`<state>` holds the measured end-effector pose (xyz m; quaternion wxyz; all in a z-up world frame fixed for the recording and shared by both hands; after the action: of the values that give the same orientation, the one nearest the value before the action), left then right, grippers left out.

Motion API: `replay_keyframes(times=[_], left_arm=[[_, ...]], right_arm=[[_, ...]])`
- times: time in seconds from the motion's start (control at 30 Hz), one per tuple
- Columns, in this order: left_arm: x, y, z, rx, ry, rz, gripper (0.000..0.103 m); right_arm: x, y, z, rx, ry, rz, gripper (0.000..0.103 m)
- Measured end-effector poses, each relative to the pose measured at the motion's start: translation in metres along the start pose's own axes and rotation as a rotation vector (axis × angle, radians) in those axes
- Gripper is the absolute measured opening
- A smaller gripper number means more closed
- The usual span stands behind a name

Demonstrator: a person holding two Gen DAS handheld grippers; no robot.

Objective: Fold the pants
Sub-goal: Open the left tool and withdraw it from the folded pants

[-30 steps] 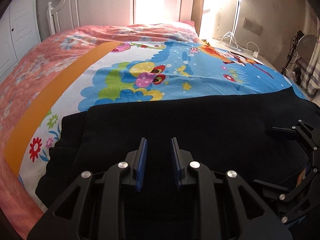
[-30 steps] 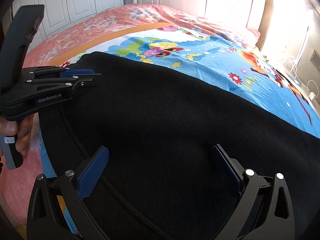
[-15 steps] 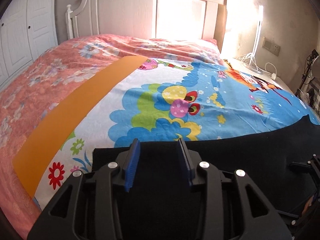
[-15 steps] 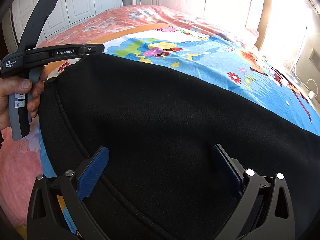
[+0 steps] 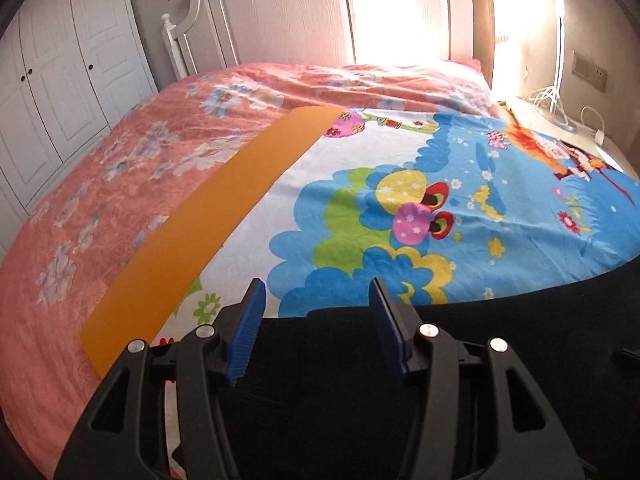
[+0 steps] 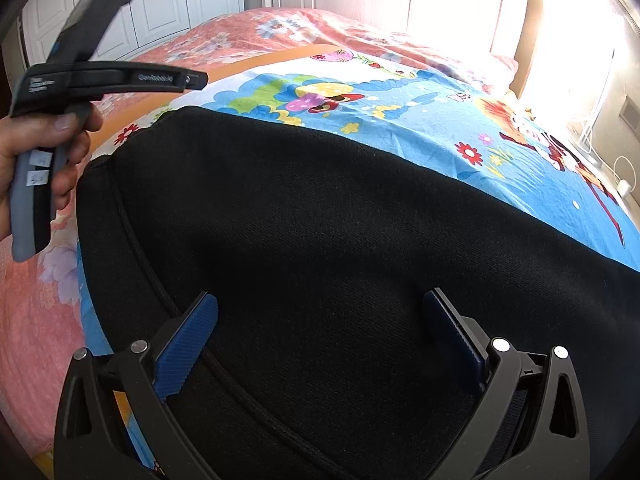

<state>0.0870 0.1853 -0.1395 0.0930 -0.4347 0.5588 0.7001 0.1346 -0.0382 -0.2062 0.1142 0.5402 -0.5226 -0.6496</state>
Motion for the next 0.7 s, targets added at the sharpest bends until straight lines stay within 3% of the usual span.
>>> replay_keyframes(times=[0.1,0.13,0.23,0.3,0.4,0.47,0.5,0.53,0.63,0.7], left_arm=[[0.014,0.035,-0.039,0.171,0.029,-0.068,0.052],[0.024,0.04,-0.049,0.208,0.053,-0.07,0.045],[0.06,0.047,-0.076,0.294,0.137,-0.068,0.031],[0.082,0.047,-0.108,0.351,0.081,-0.058,0.03],[0.114,0.044,-0.153,0.347,-0.035,-0.039,0.035],[0.132,0.046,-0.159,0.302,-0.092,-0.088,0.039],[0.136,0.05,-0.158,0.301,-0.099,-0.115,0.039],[0.139,0.054,-0.154,0.311,-0.085,-0.134,0.039],[0.147,0.065,-0.139,0.291,-0.083,-0.167,0.04],[0.152,0.069,-0.126,0.273,-0.054,-0.166,0.049]], right_arm=[[-0.001,0.0,-0.001,-0.001,0.016,0.021,0.097],[-0.001,0.003,-0.005,-0.007,0.011,0.033,0.097],[-0.004,0.017,-0.04,-0.03,-0.14,0.039,0.097],[-0.012,0.02,-0.07,-0.006,-0.205,0.028,0.097],[-0.028,0.006,-0.107,0.069,-0.185,0.041,0.09],[-0.028,-0.015,-0.139,0.165,-0.17,0.092,0.084],[-0.023,-0.026,-0.154,0.194,-0.163,0.129,0.086],[-0.02,-0.03,-0.163,0.152,-0.163,0.118,0.086],[-0.016,-0.026,-0.171,0.167,-0.1,0.089,0.087],[-0.013,-0.024,-0.172,0.196,-0.08,0.07,0.09]])
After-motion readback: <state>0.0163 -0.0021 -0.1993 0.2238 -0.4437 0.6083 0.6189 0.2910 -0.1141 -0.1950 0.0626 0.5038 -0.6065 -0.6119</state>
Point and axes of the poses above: each gripper's, at about its wrist camera, not at the fingertips, and y roughly against the way its jaws point, z to its left, x to its underside, the point moved 6 cm from there along -y, roughly the way its jaws point, and after that the axes turned 9 degrees about x, right-handed, at the moved point
